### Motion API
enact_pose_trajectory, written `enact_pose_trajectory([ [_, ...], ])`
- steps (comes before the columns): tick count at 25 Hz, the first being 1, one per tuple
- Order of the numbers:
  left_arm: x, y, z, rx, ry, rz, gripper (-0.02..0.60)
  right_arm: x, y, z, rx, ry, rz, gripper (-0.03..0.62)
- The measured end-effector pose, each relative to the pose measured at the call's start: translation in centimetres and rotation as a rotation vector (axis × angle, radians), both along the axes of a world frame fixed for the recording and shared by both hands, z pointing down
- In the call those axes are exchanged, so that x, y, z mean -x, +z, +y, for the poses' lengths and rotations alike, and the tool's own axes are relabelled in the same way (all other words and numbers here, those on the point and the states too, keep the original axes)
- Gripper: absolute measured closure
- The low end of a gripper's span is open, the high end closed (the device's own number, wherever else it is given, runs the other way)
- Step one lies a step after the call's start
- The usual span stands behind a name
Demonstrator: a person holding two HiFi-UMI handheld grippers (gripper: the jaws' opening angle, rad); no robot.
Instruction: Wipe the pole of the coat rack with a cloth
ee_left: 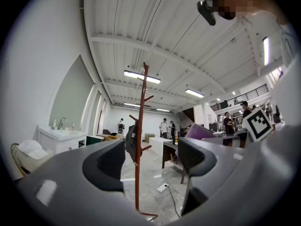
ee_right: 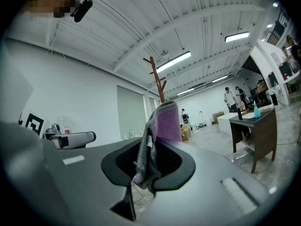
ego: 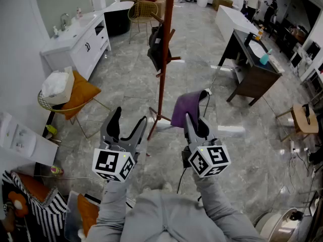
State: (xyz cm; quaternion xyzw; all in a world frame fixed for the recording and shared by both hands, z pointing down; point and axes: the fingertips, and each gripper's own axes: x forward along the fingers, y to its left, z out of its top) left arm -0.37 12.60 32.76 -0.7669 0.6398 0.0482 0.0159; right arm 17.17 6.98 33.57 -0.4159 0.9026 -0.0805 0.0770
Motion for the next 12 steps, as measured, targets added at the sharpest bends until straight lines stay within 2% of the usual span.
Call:
enact_pose_trajectory([
  [12,-0.62,-0.26,-0.44,0.001,0.039,-0.014,0.202,-0.27,-0.67,0.41,-0.019,0.026,0.015,0.540],
])
